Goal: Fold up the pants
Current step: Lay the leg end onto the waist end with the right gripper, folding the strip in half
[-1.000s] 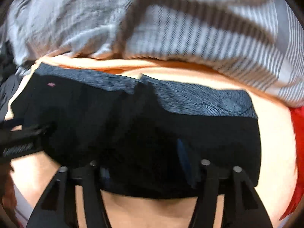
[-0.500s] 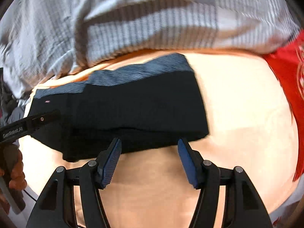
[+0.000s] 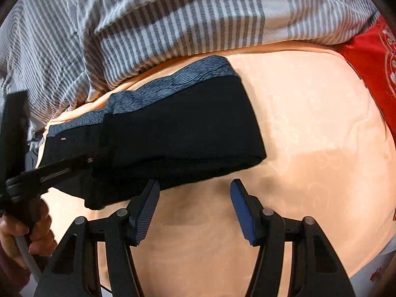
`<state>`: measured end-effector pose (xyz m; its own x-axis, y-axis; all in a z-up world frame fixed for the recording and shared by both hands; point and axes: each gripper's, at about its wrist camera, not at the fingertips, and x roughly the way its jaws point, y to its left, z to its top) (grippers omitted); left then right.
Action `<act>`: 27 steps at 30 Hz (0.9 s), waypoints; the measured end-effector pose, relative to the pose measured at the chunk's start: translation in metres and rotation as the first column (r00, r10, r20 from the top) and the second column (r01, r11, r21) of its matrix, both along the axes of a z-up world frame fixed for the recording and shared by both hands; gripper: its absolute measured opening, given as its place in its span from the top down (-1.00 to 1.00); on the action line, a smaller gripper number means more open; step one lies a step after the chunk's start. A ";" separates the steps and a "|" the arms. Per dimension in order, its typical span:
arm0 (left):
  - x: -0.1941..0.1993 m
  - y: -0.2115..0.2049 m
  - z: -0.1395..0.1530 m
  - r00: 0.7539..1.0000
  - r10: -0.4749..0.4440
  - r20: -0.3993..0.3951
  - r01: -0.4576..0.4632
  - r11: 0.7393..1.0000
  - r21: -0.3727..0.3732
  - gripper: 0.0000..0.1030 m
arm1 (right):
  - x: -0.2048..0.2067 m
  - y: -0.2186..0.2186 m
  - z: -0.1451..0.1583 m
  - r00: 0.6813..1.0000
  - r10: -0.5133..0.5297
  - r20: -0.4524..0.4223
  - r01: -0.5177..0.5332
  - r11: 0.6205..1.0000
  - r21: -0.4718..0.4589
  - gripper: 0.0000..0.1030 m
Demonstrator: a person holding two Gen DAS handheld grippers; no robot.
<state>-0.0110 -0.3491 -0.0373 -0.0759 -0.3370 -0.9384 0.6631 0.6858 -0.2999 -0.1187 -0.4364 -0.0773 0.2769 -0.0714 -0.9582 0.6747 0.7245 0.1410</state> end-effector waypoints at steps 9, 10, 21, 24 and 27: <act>-0.009 0.011 -0.028 1.000 0.020 -0.009 -0.019 0.998 0.065 0.88 | -0.005 -0.001 -0.007 1.000 -0.006 -0.025 0.007 1.000 0.019 -0.23; -0.010 0.011 -0.026 1.000 0.013 -0.003 -0.013 0.998 0.068 0.88 | -0.005 -0.001 -0.007 1.000 -0.003 -0.028 0.004 1.000 0.022 -0.23; 0.002 -0.015 0.025 0.991 0.013 0.130 -0.019 0.999 0.044 0.87 | 0.002 -0.022 0.005 1.000 -0.012 0.005 0.012 1.000 0.010 -0.12; 0.009 -0.045 0.015 0.989 0.001 0.148 -0.007 0.999 0.040 0.87 | 0.009 -0.034 0.004 1.000 -0.018 0.022 0.017 0.999 0.036 0.16; 0.016 -0.053 -0.013 0.989 0.018 0.147 -0.036 0.992 0.119 0.87 | 0.015 -0.045 -0.003 0.999 -0.029 0.015 0.028 0.999 0.040 0.16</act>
